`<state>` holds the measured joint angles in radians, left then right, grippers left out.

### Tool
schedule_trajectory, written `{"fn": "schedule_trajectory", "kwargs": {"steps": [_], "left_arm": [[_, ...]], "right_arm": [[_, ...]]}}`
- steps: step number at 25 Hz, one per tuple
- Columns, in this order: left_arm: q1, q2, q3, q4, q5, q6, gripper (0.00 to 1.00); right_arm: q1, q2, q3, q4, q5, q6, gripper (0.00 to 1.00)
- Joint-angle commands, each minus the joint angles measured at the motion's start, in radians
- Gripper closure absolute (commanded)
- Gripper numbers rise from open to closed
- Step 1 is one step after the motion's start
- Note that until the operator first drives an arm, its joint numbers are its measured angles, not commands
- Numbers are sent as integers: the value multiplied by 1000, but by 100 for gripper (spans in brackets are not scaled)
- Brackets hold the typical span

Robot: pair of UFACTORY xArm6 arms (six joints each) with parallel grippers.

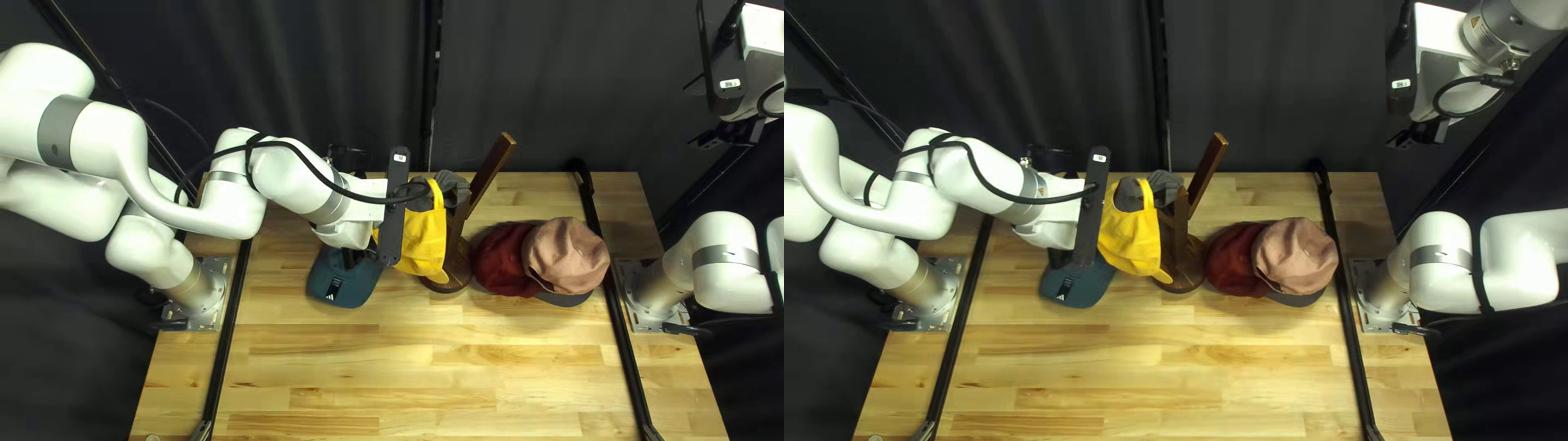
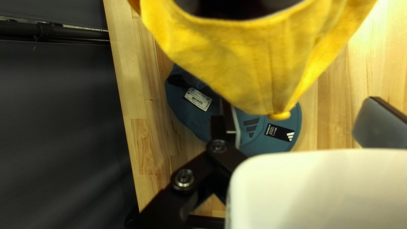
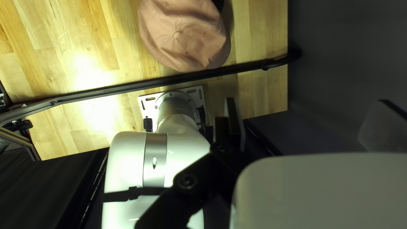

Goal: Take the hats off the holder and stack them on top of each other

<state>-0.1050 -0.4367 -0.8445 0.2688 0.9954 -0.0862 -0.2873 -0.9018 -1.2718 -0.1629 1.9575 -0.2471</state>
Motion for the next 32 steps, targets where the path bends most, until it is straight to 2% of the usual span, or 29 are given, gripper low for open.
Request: {"fn": "schedule_trajectory", "kwargs": {"steps": [1,12,17,22,26,32], "left_arm": [[2,7,-8,-8,9,8,100],[6,-12,-30,-35,77,15,100],[11,-52,-85,-37,187,44,100],[10,-62,-201,-19,329,76,100],[8,-32,-326,3,429,112,100],[1,27,-449,25,499,145,100]], "right_arm": [[0,0,0,0,0,0,0],[0,0,0,0,0,0,0],[0,0,0,0,0,0,0],[0,0,0,0,0,0,0],[0,0,0,0,0,0,0],[0,0,0,0,0,0,0]]}}
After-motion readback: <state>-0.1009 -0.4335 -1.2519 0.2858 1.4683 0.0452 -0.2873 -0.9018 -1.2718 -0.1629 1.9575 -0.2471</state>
